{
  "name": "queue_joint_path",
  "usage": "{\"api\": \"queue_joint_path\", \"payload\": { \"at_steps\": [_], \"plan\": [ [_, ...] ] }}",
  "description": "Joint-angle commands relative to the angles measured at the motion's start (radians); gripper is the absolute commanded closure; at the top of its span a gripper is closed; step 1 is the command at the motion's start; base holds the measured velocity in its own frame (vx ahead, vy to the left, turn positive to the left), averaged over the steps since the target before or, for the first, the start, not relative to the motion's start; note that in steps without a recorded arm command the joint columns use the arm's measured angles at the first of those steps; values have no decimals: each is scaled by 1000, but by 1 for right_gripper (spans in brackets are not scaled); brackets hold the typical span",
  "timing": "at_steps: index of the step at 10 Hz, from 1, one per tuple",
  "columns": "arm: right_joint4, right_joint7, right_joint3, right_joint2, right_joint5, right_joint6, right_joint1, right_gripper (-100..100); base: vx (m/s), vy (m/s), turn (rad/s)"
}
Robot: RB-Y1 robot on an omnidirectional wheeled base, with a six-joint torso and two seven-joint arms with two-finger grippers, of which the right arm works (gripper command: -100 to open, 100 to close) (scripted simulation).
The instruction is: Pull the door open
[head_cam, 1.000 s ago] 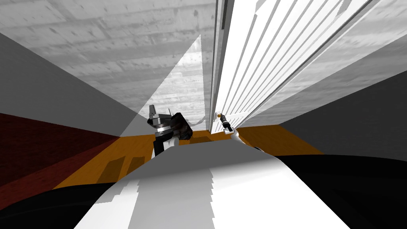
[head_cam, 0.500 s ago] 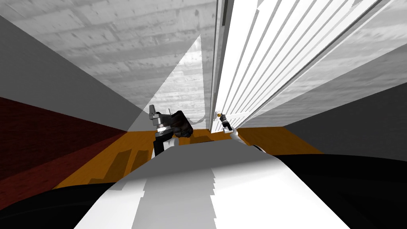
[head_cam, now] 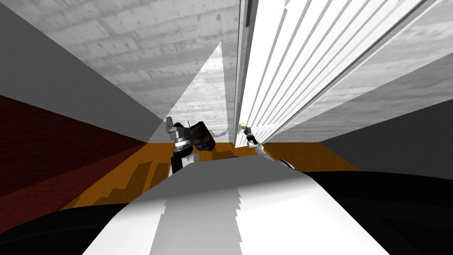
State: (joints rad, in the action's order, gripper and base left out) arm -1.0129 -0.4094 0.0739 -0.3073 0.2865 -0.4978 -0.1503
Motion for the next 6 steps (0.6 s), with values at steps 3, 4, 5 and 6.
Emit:
{"api": "queue_joint_path", "payload": {
  "at_steps": [3,4,5,6],
  "plan": [
    [15,-96,42,13,84,-11,-32,100,-64,-40,90],
    [15,-108,42,13,84,-11,-32,100,-71,-43,60],
    [25,-144,50,12,118,-9,-42,100,-55,-34,33],
    [25,-147,50,12,118,-9,-42,100,-47,-28,59]
  ]
}}
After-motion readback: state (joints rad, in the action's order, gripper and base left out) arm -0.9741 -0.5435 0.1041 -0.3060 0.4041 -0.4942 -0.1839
